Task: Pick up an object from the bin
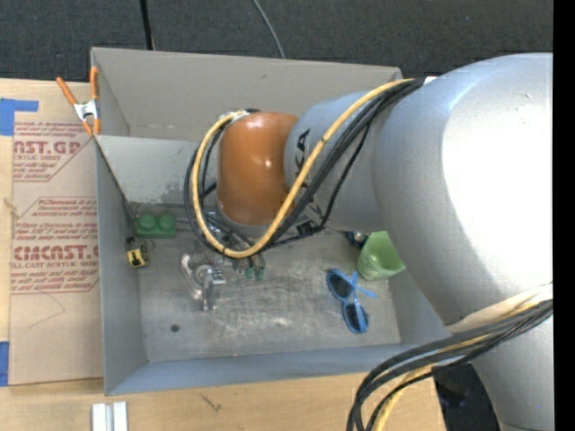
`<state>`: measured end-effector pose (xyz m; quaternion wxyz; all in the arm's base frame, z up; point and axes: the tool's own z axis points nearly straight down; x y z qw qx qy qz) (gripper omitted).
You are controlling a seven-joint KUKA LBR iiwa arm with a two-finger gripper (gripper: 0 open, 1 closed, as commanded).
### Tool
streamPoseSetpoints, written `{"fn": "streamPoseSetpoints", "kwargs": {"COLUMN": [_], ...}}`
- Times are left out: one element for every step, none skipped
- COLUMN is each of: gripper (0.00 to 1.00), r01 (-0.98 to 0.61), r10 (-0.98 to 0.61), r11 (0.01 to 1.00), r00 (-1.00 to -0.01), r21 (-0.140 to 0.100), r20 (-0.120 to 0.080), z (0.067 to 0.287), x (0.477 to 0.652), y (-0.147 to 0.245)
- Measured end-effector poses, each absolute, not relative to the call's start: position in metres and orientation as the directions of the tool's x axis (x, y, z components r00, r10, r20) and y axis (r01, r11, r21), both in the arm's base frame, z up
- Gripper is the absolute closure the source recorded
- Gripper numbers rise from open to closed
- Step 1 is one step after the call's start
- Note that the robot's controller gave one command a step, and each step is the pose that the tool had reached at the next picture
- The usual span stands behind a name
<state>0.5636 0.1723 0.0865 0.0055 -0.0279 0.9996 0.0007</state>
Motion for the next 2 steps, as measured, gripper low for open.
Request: {"fn": "streamPoseSetpoints", "kwargs": {"gripper": [1.0, 1.0], "r01": [-0.056, -0.048], "r10": [-0.056, -0.048], "r11": [0.998, 0.999], "r00": [-0.998, -0.999], "r21": [0.004, 0.003], "r20": [-0.013, -0.009], "z": [0.089, 0.217], "x": [0.564, 0.554], "y": [0.173, 0.177]}}
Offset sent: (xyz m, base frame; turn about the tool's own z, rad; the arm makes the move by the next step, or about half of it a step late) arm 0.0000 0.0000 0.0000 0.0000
